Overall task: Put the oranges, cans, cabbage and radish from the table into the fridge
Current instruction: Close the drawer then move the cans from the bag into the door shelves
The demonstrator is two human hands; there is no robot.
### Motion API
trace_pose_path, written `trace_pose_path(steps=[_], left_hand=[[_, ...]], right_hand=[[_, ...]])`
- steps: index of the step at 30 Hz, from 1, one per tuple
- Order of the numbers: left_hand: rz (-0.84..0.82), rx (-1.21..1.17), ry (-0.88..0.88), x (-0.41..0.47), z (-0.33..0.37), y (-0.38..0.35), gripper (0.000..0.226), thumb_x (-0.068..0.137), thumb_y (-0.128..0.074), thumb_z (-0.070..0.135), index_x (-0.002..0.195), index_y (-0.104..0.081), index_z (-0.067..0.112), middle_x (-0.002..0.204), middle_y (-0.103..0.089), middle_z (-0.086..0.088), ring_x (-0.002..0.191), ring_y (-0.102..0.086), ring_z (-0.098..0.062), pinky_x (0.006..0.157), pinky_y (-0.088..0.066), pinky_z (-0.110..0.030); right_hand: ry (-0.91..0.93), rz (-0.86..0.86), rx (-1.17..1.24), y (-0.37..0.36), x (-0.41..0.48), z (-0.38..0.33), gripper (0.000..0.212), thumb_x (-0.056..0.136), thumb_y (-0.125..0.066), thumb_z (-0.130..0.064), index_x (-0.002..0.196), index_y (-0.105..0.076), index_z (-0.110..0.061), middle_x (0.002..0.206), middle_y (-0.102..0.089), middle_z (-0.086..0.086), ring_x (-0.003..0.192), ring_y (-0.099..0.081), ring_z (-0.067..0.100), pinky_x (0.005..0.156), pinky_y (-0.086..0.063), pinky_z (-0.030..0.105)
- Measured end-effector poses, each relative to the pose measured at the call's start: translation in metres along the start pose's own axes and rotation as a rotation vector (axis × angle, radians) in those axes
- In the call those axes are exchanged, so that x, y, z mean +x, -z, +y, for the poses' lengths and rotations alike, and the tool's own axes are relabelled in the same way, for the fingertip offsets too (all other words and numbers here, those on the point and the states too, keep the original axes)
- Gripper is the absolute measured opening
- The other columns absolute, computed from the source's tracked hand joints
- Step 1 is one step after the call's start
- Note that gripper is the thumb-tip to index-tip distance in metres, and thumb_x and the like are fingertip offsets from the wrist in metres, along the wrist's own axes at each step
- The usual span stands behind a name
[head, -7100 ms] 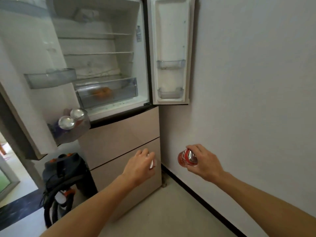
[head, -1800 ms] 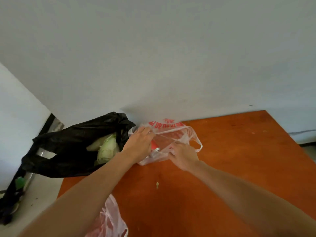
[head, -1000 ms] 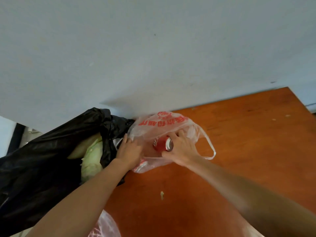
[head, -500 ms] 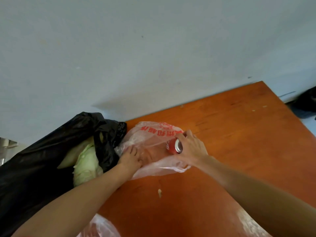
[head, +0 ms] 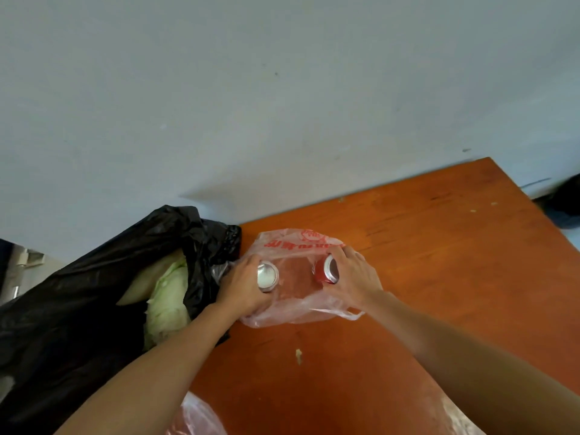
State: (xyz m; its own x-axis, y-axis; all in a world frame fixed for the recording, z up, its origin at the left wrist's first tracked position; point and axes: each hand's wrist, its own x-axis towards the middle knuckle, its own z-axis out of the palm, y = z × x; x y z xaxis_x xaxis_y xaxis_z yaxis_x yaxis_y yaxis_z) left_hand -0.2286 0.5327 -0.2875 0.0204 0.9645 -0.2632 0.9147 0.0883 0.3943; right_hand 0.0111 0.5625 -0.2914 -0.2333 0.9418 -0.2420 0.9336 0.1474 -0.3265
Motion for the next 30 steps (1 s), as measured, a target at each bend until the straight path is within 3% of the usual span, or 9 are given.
trace_pose_path(steps=[5,7,9,13,17,20,25,27,30], left_hand=[[0.045,0.129,-0.042,-0.020,-0.001,-0.009,0.062,0.081,-0.057,0.060,0.125,-0.040,0.020,0.125,-0.049,-0.003,0.106,-0.054,-0.027,0.075,-0.050,-0.038],[0.040,0.146,-0.053,-0.023,0.000,-0.008,0.060,0.083,-0.054,0.060,0.127,-0.041,0.021,0.127,-0.049,-0.003,0.107,-0.054,-0.026,0.077,-0.051,-0.037],[0.028,0.182,-0.090,-0.023,0.004,-0.004,0.060,0.083,-0.055,0.059,0.130,-0.041,0.024,0.130,-0.050,-0.001,0.113,-0.052,-0.025,0.085,-0.047,-0.037],[-0.001,0.247,-0.121,-0.029,0.020,0.011,0.070,0.078,-0.062,0.055,0.134,-0.041,0.018,0.139,-0.046,-0.003,0.128,-0.040,-0.024,0.106,-0.035,-0.041],[0.035,0.224,-0.201,-0.041,0.049,0.038,0.075,0.080,-0.069,0.046,0.140,-0.035,0.016,0.144,-0.041,-0.004,0.128,-0.040,-0.025,0.105,-0.038,-0.039],[0.105,0.237,-0.286,-0.055,0.085,0.059,0.072,0.079,-0.067,0.049,0.137,-0.037,0.018,0.140,-0.044,-0.002,0.124,-0.044,-0.025,0.102,-0.037,-0.037],[0.218,0.343,-0.395,-0.081,0.153,0.082,0.073,0.074,-0.056,0.070,0.128,-0.045,0.022,0.131,-0.052,0.002,0.122,-0.045,-0.021,0.112,-0.019,-0.042],[0.229,0.348,-0.461,-0.091,0.188,0.087,0.077,0.072,-0.056,0.074,0.128,-0.046,0.022,0.129,-0.054,0.002,0.118,-0.048,-0.020,0.110,-0.026,-0.040],[0.227,0.276,-0.558,-0.107,0.248,0.079,0.070,0.074,-0.067,0.057,0.129,-0.046,0.019,0.126,-0.056,0.000,0.109,-0.055,-0.020,0.096,-0.043,-0.032]], right_hand=[[0.015,0.030,0.005,0.000,-0.005,0.004,0.077,0.073,-0.078,-0.041,0.134,-0.033,-0.025,0.131,-0.048,0.001,0.124,-0.047,0.027,0.093,-0.051,0.042],[0.046,0.027,-0.006,0.000,-0.007,0.003,0.075,0.073,-0.077,-0.039,0.134,-0.036,-0.021,0.132,-0.049,0.001,0.123,-0.047,0.025,0.098,-0.046,0.040],[0.073,0.016,-0.016,0.005,-0.008,0.001,0.074,0.072,-0.078,-0.041,0.132,-0.041,-0.020,0.130,-0.053,0.002,0.121,-0.050,0.023,0.103,-0.042,0.039],[0.057,0.063,0.020,0.025,-0.024,-0.006,0.082,0.064,-0.077,-0.056,0.133,-0.043,-0.027,0.125,-0.061,-0.003,0.112,-0.060,0.022,0.096,-0.045,0.040],[0.072,0.161,0.125,0.060,-0.055,-0.005,0.084,0.061,-0.079,-0.057,0.132,-0.044,-0.027,0.123,-0.059,-0.002,0.106,-0.061,0.021,0.096,-0.048,0.043],[0.053,0.230,0.176,0.091,-0.088,0.005,0.078,0.064,-0.080,-0.055,0.128,-0.045,-0.027,0.118,-0.056,-0.004,0.101,-0.060,0.018,0.089,-0.050,0.033],[0.024,0.330,0.149,0.141,-0.143,0.037,0.073,0.066,-0.080,-0.047,0.127,-0.044,-0.028,0.121,-0.055,-0.001,0.102,-0.060,0.020,0.087,-0.051,0.031],[-0.009,0.379,0.144,0.158,-0.169,0.059,0.073,0.067,-0.080,-0.048,0.127,-0.044,-0.028,0.122,-0.055,-0.001,0.102,-0.060,0.019,0.087,-0.052,0.031],[-0.073,0.456,0.118,0.181,-0.219,0.101,0.072,0.069,-0.080,-0.046,0.128,-0.044,-0.028,0.120,-0.056,-0.002,0.099,-0.059,0.016,0.082,-0.049,0.025]])
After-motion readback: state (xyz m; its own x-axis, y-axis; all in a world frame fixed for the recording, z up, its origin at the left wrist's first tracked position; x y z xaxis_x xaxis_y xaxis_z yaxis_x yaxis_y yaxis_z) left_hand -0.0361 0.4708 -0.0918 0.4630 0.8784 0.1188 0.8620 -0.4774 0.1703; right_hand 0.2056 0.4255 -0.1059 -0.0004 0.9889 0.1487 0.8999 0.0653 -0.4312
